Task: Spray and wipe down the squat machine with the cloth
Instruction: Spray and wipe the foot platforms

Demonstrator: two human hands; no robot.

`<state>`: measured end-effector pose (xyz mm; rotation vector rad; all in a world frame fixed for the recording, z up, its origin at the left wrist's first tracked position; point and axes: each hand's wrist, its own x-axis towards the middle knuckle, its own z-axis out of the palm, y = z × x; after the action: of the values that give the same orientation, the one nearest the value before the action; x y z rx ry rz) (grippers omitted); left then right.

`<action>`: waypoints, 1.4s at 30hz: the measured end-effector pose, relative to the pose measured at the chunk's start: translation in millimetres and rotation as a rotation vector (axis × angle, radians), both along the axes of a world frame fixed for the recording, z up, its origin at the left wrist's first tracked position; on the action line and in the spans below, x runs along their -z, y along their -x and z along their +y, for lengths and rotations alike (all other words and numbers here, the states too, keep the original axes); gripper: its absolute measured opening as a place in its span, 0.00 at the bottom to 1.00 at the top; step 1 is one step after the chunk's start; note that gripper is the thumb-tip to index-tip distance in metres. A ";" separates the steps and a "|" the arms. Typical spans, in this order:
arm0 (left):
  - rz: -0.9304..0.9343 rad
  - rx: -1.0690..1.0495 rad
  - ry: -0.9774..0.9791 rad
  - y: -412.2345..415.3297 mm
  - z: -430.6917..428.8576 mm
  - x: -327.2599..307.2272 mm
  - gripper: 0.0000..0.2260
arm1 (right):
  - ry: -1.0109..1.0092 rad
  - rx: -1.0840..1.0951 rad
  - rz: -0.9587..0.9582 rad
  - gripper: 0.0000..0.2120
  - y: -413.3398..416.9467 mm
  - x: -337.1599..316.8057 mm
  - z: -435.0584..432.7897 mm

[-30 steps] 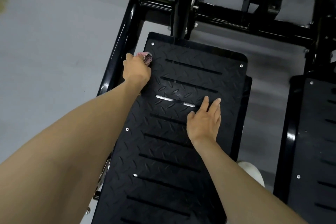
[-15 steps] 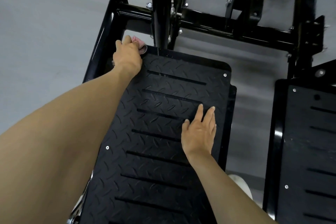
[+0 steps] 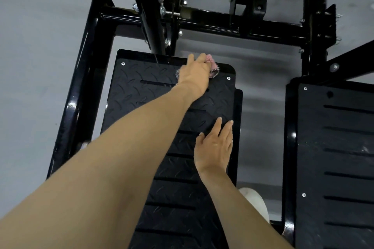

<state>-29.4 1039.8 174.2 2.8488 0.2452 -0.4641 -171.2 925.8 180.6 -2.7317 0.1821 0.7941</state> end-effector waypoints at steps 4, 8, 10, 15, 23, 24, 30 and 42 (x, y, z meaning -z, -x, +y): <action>0.030 0.049 0.014 -6.6 -28.1 -2.0 0.23 | -0.015 0.059 0.015 0.32 3.3 0.1 -4.8; 0.001 0.127 -0.034 2.4 -31.5 -3.1 0.28 | -0.021 0.102 0.020 0.32 3.4 -0.4 -1.8; -0.023 0.213 -0.026 11.2 -33.6 -4.1 0.30 | -0.018 0.113 0.021 0.32 3.7 -0.2 0.9; -0.040 0.448 -0.013 40.6 -36.9 -3.5 0.30 | -0.001 0.118 0.024 0.33 6.9 -0.5 9.1; -0.040 -0.011 -0.089 83.1 49.2 7.6 0.26 | -0.025 0.102 -0.001 0.32 10.3 -2.3 14.5; -0.037 -0.061 -0.088 83.1 48.4 7.3 0.24 | -0.018 0.099 -0.004 0.32 11.0 -1.5 13.3; -0.031 0.020 0.039 64.2 -1.4 3.6 0.26 | -0.007 0.132 0.010 0.32 14.3 -0.3 12.8; -0.013 -0.061 -0.121 115.0 118.2 3.7 0.31 | -0.029 0.068 0.044 0.32 21.3 -2.3 28.9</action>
<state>-144.4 1158.0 170.5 2.9512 0.3683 -0.4327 -192.6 954.6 182.9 -2.6671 0.2688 0.8317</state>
